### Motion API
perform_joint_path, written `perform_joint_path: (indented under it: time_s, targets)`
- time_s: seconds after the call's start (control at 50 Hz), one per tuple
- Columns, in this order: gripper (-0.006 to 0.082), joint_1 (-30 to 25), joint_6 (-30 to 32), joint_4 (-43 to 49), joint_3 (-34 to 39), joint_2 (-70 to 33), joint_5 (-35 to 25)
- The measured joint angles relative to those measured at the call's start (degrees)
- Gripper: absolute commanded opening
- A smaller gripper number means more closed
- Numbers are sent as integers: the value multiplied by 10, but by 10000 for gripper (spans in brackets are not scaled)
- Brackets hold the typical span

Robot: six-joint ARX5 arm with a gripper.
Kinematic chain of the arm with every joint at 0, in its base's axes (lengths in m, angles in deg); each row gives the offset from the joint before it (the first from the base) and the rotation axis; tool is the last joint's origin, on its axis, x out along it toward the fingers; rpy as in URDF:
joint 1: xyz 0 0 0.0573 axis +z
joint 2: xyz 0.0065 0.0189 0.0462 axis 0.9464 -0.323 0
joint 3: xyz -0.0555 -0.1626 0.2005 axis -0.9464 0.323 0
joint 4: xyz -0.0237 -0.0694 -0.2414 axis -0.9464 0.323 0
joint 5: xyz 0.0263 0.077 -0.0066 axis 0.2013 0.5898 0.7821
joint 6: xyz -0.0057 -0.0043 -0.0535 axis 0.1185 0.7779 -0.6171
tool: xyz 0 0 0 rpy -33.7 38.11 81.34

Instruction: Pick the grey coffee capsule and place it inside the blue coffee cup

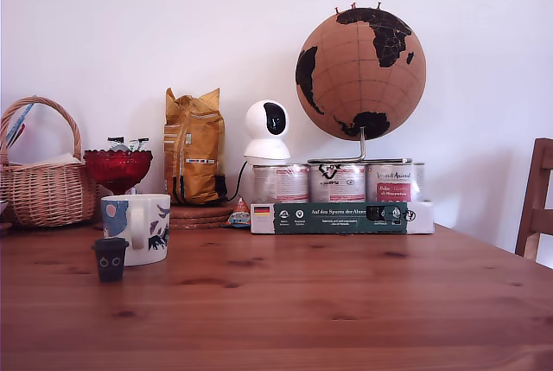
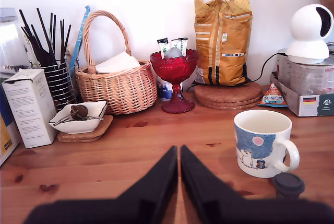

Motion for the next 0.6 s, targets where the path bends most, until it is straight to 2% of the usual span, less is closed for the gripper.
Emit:
perform_joint_path:
  time_s: [0.04, 0.1, 0.14, 0.22, 0.3, 0.44, 0.6]
  targets:
    - [-19, 6, -12, 4, 0, 0, -12]
    - [-19, 28, -66, 38, 0, 2, -79]
    - [-19, 36, -77, 63, 2, 2, -110]
    - [-18, 37, -85, 76, 2, 2, -123]
    - [-12, 37, -120, 51, 2, 2, -141]
    - [-12, 33, -179, -43, 2, 2, -185]
    - [-14, 18, -198, -50, -14, 1, -227]
